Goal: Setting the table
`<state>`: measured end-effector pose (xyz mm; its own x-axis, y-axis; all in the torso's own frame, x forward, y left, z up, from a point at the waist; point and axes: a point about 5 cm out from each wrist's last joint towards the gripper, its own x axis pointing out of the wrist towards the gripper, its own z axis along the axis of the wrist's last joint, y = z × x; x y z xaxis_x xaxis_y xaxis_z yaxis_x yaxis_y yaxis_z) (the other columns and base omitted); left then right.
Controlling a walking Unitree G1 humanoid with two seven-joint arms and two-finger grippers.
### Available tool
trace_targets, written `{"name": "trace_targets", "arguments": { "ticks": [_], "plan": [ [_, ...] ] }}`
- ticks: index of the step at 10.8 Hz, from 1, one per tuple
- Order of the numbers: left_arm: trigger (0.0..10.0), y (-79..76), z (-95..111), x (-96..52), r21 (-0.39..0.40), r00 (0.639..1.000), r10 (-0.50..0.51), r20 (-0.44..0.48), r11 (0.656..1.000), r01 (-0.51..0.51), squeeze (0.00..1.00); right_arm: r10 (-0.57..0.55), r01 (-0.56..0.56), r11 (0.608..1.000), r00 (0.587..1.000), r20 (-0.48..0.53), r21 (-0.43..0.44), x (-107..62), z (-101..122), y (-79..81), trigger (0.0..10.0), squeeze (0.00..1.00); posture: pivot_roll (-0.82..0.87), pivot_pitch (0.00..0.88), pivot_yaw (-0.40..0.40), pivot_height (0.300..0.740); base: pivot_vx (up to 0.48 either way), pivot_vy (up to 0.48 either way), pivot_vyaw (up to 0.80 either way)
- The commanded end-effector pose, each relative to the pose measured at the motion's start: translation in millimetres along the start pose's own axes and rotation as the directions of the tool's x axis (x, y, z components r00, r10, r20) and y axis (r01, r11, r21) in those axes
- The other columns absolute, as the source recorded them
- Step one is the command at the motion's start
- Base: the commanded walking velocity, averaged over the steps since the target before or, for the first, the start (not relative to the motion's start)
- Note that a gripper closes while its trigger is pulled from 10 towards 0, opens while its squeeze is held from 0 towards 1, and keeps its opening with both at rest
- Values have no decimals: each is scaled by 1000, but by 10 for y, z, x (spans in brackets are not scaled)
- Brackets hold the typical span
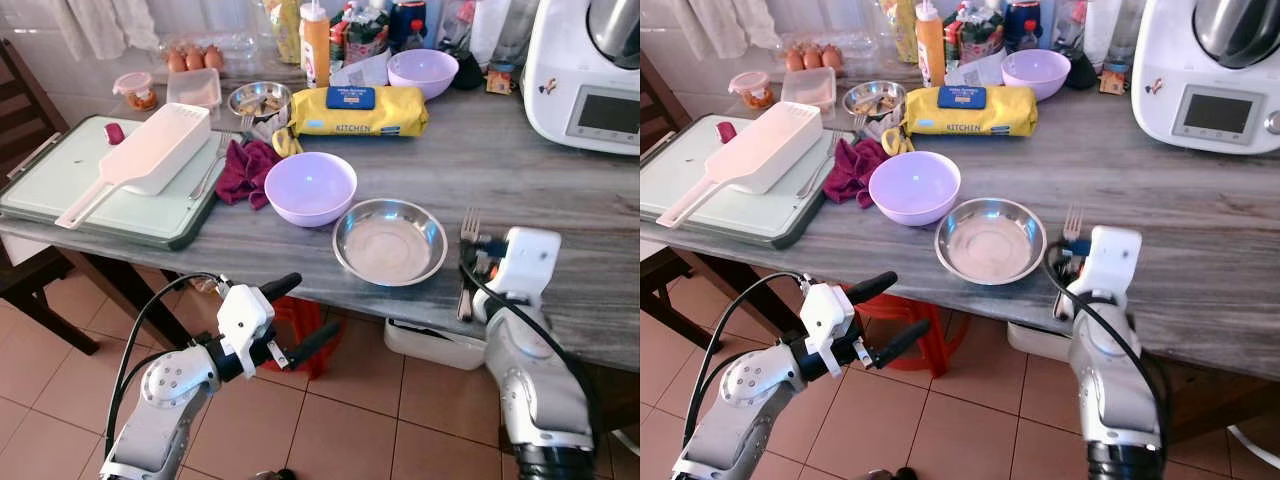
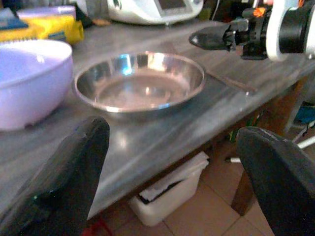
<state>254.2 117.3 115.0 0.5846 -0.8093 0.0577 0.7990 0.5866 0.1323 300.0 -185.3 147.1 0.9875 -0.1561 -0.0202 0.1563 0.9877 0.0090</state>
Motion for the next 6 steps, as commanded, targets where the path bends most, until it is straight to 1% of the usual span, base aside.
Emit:
{"name": "trace_targets", "arguments": {
  "ticks": [1,2,3,4,5,6],
  "plan": [
    [10000,-4,39,-9,0,1000,-7,12,1000,7,0,11,-10,1000,1000,15,-12,-37,32,41,10000,1000,-66,112,83,740,0,0,0],
    [10000,2,47,0,2,1000,-4,15,1000,4,0,8,-7,1000,1000,22,-24,-58,47,43,10000,1000,-68,109,83,740,0,0,0],
    [10000,39,55,4,12,999,32,16,999,-32,0,5,-2,999,998,59,-38,-88,89,44,10000,1000,-68,104,84,740,0,0,0],
    [10000,145,62,14,45,991,131,17,990,-132,0,12,-5,998,993,114,-59,-126,147,59,10000,1000,-67,98,86,740,0,0,0],
    [10000,262,50,26,45,970,243,7,969,-243,0,33,-22,997,987,156,-67,-155,186,93,10000,1000,-65,90,87,740,0,0,0],
    [10000,404,62,37,63,917,399,26,915,-399,0,66,-51,996,970,236,-70,-209,276,141,10000,1000,-62,76,92,740,0,0,0]
  ]
}}
